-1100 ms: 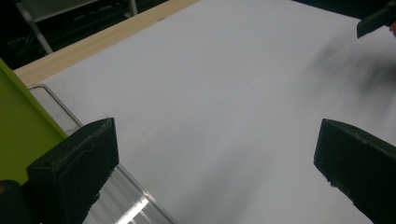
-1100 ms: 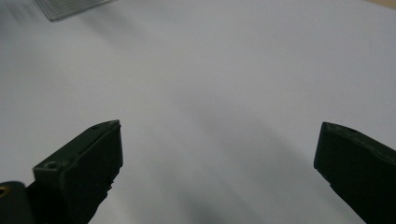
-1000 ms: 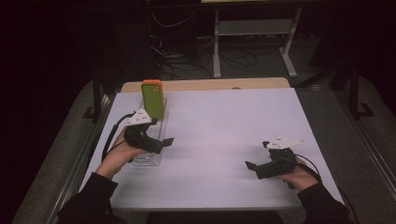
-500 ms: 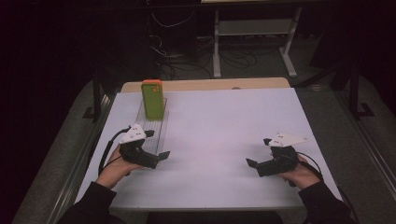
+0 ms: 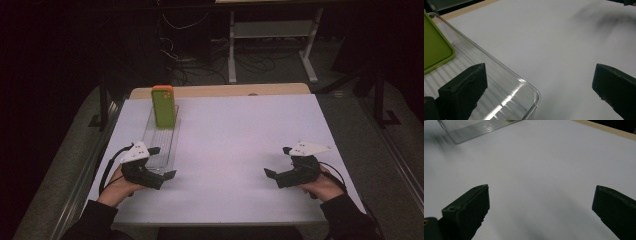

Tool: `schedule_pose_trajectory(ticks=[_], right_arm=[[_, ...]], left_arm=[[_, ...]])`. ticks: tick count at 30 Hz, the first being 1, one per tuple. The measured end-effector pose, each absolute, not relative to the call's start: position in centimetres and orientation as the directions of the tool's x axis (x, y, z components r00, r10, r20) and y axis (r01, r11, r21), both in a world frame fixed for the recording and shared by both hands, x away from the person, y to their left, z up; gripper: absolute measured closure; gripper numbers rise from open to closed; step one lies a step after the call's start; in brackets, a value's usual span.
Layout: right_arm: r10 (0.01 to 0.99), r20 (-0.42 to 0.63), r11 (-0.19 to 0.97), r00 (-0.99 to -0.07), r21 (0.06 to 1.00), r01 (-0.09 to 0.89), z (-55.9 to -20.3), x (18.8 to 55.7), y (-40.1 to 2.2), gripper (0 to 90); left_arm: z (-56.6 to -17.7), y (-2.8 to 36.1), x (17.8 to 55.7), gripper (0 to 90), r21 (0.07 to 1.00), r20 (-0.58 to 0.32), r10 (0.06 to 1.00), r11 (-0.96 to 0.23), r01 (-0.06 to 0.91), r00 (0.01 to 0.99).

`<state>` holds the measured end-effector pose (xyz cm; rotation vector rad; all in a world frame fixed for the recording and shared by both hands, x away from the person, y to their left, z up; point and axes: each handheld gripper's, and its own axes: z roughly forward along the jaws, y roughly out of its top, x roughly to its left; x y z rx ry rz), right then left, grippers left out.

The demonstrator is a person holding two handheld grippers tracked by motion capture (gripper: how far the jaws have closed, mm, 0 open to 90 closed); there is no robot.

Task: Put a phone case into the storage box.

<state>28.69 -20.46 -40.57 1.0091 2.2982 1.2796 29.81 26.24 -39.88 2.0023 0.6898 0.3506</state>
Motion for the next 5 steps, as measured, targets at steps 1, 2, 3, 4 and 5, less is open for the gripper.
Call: schedule_pose_trajectory(ticks=[1, 2, 3, 4, 5], right_arm=[[0.712, 0.053, 0.350, -0.700, 0.838, 0.420, -40.58, 28.73, -20.47, 0.3], [0.713, 0.054, 0.349, -0.700, 0.838, 0.420, -40.57, 28.73, -20.46, 0.3], [0.712, 0.054, 0.349, -0.700, 0.838, 0.419, -40.56, 28.73, -20.46, 0.3], [0.712, 0.054, 0.348, -0.700, 0.839, 0.418, -40.55, 28.72, -20.46, 0.3], [0.712, 0.054, 0.348, -0.700, 0.839, 0.419, -40.55, 28.70, -20.47, 0.3]], left_arm=[[-39.83, 26.27, 29.81, 0.0, 0.865, -0.034, 0.600, -0.383, 0.324, 0.800], [-39.79, 26.30, 29.80, 0.0, 0.864, -0.032, 0.599, -0.386, 0.324, 0.800], [-39.75, 26.29, 29.78, 0.0, 0.864, -0.033, 0.599, -0.385, 0.324, 0.800], [-39.75, 26.24, 29.75, 0.0, 0.866, -0.037, 0.599, -0.380, 0.325, 0.800], [-39.74, 26.20, 29.74, 0.0, 0.868, -0.041, 0.600, -0.376, 0.326, 0.799]])
